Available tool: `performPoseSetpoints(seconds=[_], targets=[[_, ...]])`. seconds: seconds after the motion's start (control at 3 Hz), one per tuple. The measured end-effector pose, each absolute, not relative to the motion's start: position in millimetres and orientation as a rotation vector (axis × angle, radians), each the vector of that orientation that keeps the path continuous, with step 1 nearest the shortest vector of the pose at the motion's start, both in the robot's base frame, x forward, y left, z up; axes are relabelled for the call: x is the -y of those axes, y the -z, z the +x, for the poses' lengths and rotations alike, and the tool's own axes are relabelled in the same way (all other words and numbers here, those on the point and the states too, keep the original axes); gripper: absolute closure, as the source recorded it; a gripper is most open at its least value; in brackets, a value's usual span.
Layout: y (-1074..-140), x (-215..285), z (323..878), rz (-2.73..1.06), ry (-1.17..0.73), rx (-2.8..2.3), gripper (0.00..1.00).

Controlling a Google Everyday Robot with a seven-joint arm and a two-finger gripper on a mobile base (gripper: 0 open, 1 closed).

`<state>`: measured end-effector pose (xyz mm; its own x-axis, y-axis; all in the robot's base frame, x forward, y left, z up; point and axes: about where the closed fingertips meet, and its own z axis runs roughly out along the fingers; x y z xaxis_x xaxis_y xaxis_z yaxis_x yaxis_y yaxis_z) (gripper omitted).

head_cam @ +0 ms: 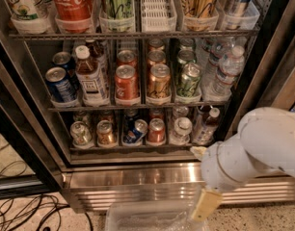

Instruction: Pick pepsi can from bottom shelf of fridge

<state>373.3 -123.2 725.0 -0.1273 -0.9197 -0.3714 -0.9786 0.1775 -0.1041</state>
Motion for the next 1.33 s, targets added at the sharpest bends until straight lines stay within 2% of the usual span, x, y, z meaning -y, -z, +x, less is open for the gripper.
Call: performPoseSetpoints(seconds=[0.67, 1.33], targets=[[-697, 93, 425, -1.649, -0.257, -1.880, 0.00], [-659, 78, 420, -1.581, -0.276, -1.868, 0.00]])
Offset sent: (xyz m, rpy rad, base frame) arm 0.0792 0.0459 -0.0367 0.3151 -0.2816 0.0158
